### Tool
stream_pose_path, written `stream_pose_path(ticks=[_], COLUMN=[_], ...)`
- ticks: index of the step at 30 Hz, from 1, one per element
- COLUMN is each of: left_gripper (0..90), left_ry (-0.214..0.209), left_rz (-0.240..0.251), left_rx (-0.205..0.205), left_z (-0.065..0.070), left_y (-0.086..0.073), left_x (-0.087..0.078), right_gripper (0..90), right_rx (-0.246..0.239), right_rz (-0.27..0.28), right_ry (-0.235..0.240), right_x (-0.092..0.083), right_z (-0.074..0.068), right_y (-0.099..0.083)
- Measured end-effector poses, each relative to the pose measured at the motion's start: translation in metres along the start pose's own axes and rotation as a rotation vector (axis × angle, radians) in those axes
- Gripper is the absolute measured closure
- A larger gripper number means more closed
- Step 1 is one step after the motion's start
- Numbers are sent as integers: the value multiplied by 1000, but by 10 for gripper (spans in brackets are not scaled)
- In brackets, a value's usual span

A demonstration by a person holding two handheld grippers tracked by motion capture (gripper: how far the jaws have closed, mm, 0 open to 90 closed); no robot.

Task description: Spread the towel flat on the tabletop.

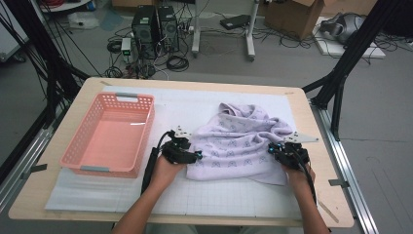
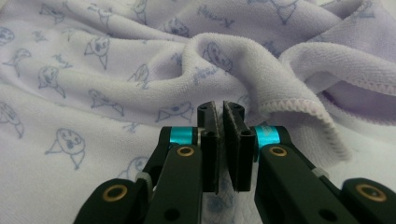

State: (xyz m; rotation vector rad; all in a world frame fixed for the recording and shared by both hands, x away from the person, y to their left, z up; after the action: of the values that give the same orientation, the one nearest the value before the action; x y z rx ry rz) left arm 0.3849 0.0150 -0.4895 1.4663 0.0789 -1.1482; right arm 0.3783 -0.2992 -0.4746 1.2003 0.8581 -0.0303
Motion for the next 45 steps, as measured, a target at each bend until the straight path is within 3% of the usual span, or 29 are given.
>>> stream_pose_path(ticks=[2, 4, 5, 6, 7, 9, 11, 13, 16, 18, 22, 25, 26, 27, 28, 29, 30, 32, 34, 35, 37, 40, 41, 42, 43, 44, 45], left_gripper=[522, 793, 847, 856, 860, 860, 859, 858, 859, 860, 860, 858, 831, 758, 582, 519, 494, 425, 436, 435, 433, 479, 502, 522, 569, 642, 824], left_ry=[45, 22, 41, 55, 56, 13, 1, 3, 34, 50, 107, 112, 107, 94, 66, 52, 49, 20, 31, 19, -10, -12, -11, 21, 48, 30, 26], left_rz=[4, 6, 8, 8, 31, 124, 221, 282, 309, 314, 337, 317, 295, 280, 267, 276, 273, 247, 256, 237, 137, 97, 74, 77, 72, 62, 54], left_rx=[56, 76, 101, 125, 118, 84, 55, 32, 0, -12, 21, 1, -30, -78, -112, -118, -98, -77, -63, -69, -76, -58, -33, 12, 44, 44, 61], left_z=[0, 4, 6, 8, 8, 7, 4, -2, -15, -21, -27, -30, -31, -32, -31, -28, -25, -18, -14, -12, -9, -2, 1, 2, 3, 6, 8], left_y=[0, 0, 0, 1, 3, 14, 26, 39, 52, 60, 70, 67, 65, 62, 60, 57, 52, 41, 30, 22, 11, 2, -2, -3, -3, -4, -5], left_x=[0, 1, 2, 2, 1, -7, -17, -21, -16, -10, 5, 15, 17, 18, 17, 14, 10, 5, 0, -2, 1, 2, 4, 3, 3, 1, 0], right_gripper=[851, 851, 852, 852, 852, 852, 852, 852, 855, 858, 859, 858, 848, 829, 757, 684, 639, 632, 657, 666, 705, 706, 704, 704, 702, 702, 703], right_rx=[-6, -1, 0, 2, 1, 2, 9, 15, 42, 48, 46, 56, 61, 66, 67, 84, 100, 102, 98, 98, 111, 117, 128, 138, 145, 153, 158], right_rz=[-2, -2, -1, 1, 6, 14, 22, 29, 47, 93, 100, 118, 113, 106, 109, 106, 102, 112, 117, 116, 95, 31, 23, 17, 11, 6, 2], right_ry=[1, 2, 4, 5, 3, 6, 3, -13, -63, -93, -146, -186, -185, -179, -174, -154, -146, -135, -139, -142, -138, -131, -132, -131, -129, -124, -119], right_x=[0, 0, 0, 0, 0, -2, -2, -1, 2, 4, 12, 14, 15, 15, 15, 13, 10, -2, -16, -21, -34, -42, -44, -45, -46, -46, -46], right_z=[-1, -1, -1, -1, -1, -1, 1, 5, 13, 19, 27, 32, 32, 32, 32, 31, 31, 31, 34, 36, 41, 47, 48, 49, 50, 49, 48], right_y=[-1, -2, -2, -2, -1, 0, 1, 2, 7, 11, 16, 22, 22, 22, 22, 22, 21, 19, 14, 11, -1, -22, -28, -33, -38, -42, -46])
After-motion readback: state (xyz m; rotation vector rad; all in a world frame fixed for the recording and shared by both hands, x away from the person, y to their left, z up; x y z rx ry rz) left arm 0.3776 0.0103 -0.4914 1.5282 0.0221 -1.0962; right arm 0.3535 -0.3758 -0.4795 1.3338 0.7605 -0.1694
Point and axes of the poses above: each handheld gripper's, and its own axes: x roughly forward along the jaws, y roughly out of its top, z roughly to its right, the point moved 7 cm from there along x, roughly forward along the jaws, and after that the axes turned 7 degrees about -x, right-handed, at the moved point
